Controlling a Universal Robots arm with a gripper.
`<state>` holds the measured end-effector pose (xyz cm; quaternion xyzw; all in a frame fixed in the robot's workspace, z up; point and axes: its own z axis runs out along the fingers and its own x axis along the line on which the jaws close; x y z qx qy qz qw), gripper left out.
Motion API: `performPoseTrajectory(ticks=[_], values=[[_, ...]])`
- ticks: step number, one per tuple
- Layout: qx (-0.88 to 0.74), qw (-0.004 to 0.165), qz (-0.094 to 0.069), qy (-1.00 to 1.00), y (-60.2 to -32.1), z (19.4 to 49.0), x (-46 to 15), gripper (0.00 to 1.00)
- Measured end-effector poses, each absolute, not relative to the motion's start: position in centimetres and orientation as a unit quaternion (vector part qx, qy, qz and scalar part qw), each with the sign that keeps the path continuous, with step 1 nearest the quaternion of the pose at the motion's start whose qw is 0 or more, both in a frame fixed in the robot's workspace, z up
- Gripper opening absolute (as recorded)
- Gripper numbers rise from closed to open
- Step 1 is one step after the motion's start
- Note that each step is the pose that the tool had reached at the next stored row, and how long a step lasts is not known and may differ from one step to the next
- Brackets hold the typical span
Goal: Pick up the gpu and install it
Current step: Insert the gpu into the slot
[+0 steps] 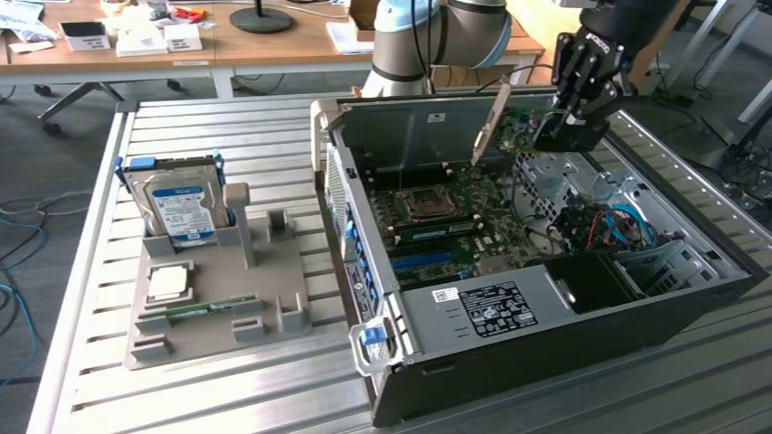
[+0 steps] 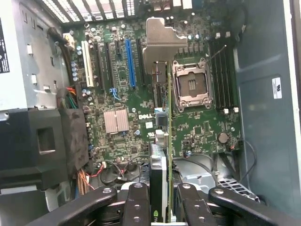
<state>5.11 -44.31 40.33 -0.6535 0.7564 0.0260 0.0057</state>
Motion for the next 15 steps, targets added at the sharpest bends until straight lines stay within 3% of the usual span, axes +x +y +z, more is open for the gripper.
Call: performPoseTrajectory(ticks=[8,15], values=[[-0.659,0.025,0.011,0.752,-44.3,40.1,4.5,0.27],[-0.659,0.026,0.011,0.751,-44.3,39.9,3.4,0.27]])
